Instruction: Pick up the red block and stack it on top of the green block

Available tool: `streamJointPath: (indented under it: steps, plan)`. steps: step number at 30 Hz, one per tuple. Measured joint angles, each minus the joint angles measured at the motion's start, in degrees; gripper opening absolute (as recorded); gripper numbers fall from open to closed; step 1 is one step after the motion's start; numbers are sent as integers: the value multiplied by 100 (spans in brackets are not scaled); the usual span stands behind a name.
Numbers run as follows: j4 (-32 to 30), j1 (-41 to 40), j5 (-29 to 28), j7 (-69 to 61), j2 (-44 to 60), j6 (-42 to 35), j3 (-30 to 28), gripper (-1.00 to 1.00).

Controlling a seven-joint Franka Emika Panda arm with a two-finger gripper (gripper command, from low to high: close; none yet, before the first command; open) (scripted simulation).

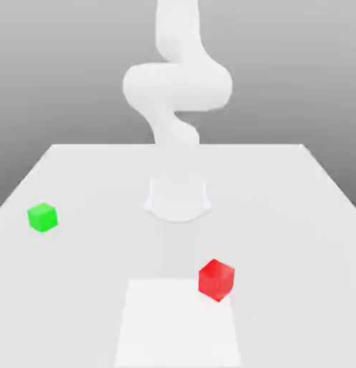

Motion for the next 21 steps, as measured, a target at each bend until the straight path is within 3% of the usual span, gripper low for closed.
streamJointPath:
  steps: [16, 21]
  plan:
    - [-2809, -406, 488, 3701, 3050, 2286, 1566, 0]
    - [-3005, -332, -583, 5050, 4545, 3427, 1316, 0]
